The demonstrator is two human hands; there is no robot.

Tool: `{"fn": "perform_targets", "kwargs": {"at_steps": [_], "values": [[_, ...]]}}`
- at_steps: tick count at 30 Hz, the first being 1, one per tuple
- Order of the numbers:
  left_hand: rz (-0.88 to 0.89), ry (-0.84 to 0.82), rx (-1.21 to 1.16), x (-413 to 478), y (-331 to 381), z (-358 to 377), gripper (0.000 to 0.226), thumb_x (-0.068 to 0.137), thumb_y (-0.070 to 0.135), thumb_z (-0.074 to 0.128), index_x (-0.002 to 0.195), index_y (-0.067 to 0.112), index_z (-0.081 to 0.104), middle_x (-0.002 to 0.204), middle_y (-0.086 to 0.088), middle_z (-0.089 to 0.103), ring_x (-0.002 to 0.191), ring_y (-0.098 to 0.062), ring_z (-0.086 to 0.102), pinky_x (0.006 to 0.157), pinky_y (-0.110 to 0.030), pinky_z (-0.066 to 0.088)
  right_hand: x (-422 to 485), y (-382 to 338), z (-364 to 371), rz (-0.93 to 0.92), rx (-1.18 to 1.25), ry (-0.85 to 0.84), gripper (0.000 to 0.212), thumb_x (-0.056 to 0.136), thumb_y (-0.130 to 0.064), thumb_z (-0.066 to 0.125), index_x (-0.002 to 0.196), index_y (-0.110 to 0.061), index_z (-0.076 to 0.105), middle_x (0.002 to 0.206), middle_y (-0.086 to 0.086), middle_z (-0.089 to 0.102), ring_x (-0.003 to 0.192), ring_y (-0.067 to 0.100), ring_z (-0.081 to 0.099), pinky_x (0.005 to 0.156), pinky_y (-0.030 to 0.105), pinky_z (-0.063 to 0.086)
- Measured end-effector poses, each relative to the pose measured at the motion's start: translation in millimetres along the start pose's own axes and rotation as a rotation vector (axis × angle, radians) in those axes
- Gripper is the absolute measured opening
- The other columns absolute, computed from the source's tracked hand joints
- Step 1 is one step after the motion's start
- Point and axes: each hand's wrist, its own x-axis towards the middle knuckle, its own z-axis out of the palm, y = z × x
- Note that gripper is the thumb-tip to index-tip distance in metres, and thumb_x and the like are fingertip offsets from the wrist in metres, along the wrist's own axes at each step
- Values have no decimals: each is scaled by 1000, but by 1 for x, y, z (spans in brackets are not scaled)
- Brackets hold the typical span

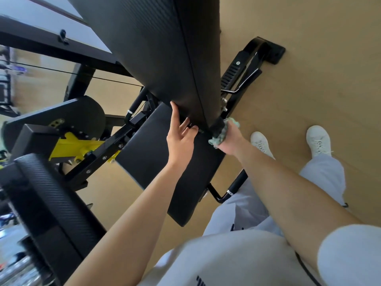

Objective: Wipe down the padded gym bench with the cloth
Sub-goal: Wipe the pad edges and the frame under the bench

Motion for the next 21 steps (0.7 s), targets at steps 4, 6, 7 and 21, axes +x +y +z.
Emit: {"fn": "perform_targets", "kwargs": {"at_steps": [4,6,7,21], "values": [[-20,-5,27,0,-4,1,88,96,-11,53,164,32,19,131,50,48,143,-15,49,113,-31,47,-10,-4,17,-110,-102,60,30,98,-33,43,91,-18,68,88,-2,72,74,13,64,79,22,45],[-27,7,57,-1,-2,3,89,96,-9,55,163,36,18,137,44,46,141,-11,51,115,-37,46,-31,-8,29,-70,-58,88,39,101,-34,45,127,-16,67,128,-1,70,120,18,65,109,29,44],[-45,16,66,-3,1,6,90,96,-8,55,163,39,18,138,40,46,139,-9,52,115,-39,46,-45,-9,30,-69,-9,37,39,103,-34,46,129,-15,67,129,-2,71,124,15,64,110,28,45],[-152,129,-70,-31,75,22,50,93,-2,58,142,10,58,125,6,71,115,-6,67,107,-31,51,-194,-65,38,-45,92,-312,32,106,-30,38,82,-22,57,65,-3,44,54,14,43,66,26,37]]}}
